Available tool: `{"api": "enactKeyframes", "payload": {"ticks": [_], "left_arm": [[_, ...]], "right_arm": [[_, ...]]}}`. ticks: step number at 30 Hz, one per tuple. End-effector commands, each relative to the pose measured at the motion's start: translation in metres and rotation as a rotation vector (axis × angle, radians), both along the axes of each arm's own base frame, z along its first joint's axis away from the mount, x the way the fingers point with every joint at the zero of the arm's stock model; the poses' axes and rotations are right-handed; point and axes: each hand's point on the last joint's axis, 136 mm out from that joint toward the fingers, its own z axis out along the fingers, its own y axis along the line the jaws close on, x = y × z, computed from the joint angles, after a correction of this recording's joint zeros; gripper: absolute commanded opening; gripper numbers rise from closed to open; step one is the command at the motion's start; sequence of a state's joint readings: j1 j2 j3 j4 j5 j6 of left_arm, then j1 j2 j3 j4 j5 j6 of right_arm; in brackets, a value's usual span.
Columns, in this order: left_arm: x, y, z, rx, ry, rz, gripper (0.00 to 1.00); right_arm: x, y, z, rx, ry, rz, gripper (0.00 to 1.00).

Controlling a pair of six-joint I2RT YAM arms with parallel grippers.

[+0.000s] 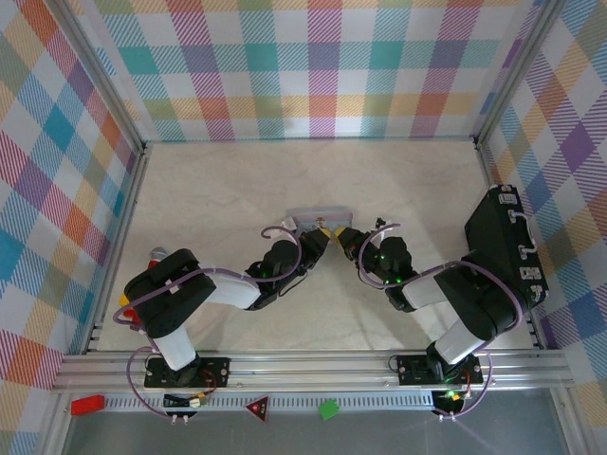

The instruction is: Unlock a padlock with a key

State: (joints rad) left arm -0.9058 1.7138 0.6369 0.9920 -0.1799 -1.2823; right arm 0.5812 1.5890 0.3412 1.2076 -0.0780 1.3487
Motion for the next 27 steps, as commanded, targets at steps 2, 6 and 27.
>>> {"api": "enactKeyframes", "payload": {"ticks": [2, 6, 27], "left_arm": [[-0.1, -0.085, 0.096, -0.234, -0.169, -0.532, 0.0], [-0.099, -0.083, 0.086, -0.226, -0.148, -0.525, 0.0], [-0.099, -0.092, 0.091, -0.262, -0.154, -0.543, 0.0]], "right_arm": [[0.003, 0.031, 0.052, 0.081, -0.136, 0.098, 0.0], [0.0, 0.028, 0.07, 0.041, -0.165, 0.096, 0.0], [-0.021, 0.057, 0.055, 0.034, -0.166, 0.156, 0.0]]}}
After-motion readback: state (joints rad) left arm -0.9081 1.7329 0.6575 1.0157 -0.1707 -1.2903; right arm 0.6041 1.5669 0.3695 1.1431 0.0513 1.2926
